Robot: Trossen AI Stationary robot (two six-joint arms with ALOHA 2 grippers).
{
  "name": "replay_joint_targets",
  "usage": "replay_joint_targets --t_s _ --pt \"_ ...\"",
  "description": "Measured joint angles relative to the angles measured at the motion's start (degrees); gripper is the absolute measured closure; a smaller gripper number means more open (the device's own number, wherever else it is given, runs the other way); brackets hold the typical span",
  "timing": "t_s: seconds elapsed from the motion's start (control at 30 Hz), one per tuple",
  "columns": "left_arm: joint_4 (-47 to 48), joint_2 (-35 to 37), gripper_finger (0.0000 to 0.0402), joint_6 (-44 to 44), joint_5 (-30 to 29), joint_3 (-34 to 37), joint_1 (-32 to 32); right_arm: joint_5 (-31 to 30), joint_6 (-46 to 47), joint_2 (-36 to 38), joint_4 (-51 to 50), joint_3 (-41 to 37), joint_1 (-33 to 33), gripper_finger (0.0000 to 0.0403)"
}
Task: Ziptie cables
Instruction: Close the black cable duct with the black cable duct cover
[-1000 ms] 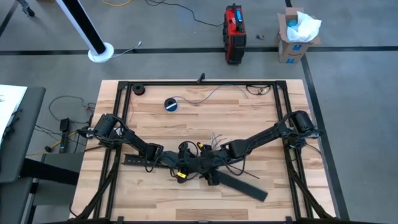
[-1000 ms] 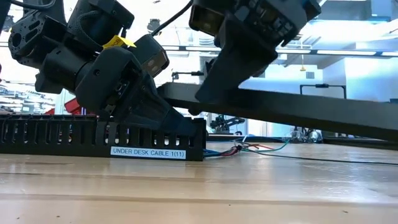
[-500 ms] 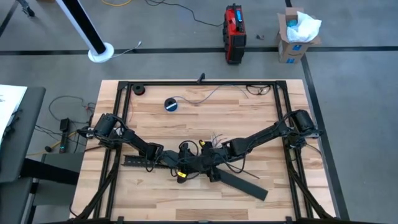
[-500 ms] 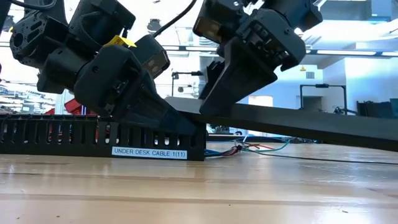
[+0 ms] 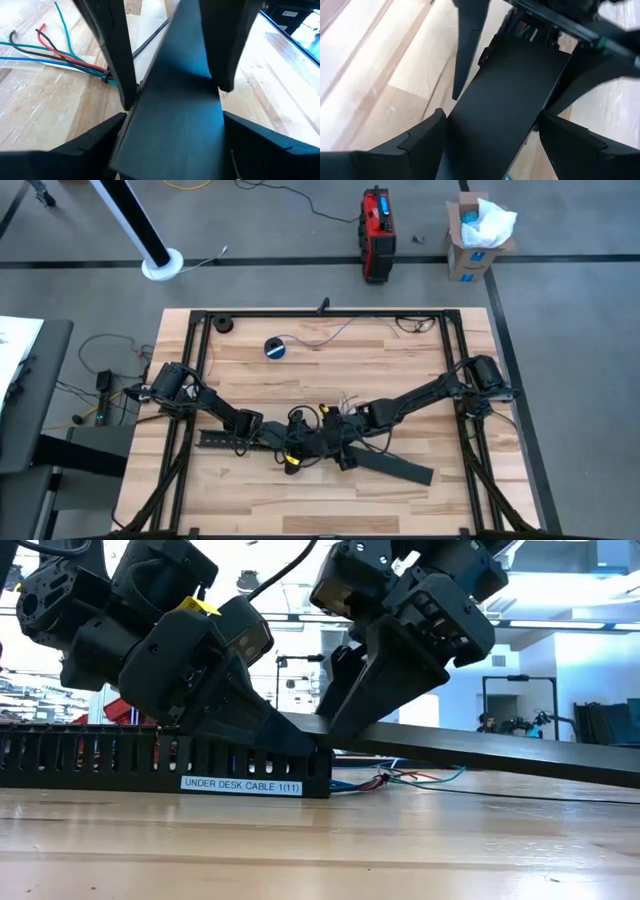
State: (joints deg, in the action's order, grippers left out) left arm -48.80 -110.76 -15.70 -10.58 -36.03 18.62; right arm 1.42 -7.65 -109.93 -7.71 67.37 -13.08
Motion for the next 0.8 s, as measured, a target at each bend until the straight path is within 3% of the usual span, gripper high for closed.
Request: replay_joint_targets --t_s 0.13,0.5,0.8 --pt "0.0 0.0 0.0104 0.0 0.5 0.0 0.0 0.7 -6.0 0.0 0.2 0.0 0.4 0.0106" --pt "0.0 0.0 0.0104 0.3 -0.4 0.0 0.1 2.0 -5.4 0.0 0.1 0.0 0.8 0.0102" --pt "0.1 0.0 0.0104 0.4 -0.9 0.0 0.1 1.9 -9.1 0.0 -3.3 0.1 0.8 0.0044"
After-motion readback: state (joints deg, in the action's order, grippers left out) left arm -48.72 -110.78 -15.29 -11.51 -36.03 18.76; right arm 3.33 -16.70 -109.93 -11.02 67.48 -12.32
